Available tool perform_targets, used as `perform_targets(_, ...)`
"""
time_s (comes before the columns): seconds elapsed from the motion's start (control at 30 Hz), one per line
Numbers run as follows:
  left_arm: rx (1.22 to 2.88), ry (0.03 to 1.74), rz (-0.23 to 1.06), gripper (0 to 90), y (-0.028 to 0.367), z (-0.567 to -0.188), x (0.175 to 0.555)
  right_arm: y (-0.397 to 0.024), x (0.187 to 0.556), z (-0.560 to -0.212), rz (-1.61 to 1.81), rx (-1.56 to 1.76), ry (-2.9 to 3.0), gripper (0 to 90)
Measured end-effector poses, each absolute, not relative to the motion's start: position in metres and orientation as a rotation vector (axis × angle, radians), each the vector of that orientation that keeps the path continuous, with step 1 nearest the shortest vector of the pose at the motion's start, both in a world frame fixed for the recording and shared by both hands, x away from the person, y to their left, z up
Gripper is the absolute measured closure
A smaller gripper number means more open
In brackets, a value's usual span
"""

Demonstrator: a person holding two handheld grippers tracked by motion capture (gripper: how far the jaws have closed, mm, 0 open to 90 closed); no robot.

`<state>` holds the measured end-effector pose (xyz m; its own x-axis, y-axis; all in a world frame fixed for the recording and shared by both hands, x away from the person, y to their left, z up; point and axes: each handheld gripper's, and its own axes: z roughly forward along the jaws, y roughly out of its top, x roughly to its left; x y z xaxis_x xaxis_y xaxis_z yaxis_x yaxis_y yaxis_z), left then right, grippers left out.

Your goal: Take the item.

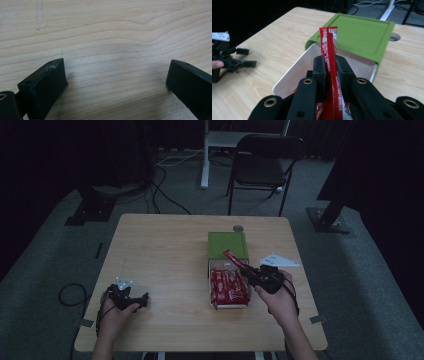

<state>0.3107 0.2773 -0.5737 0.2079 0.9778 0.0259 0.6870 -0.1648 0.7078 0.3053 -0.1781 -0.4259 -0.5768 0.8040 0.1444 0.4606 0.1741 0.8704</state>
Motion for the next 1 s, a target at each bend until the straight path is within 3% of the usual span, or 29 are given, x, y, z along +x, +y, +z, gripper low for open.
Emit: perform_targets(1.0, 1.925, 1.538, 0.670, 3.8, 0.277, -0.574, 0.311, -0.252, 0.307, -0.438, 1.315, 1.343, 1.840, 80.6)
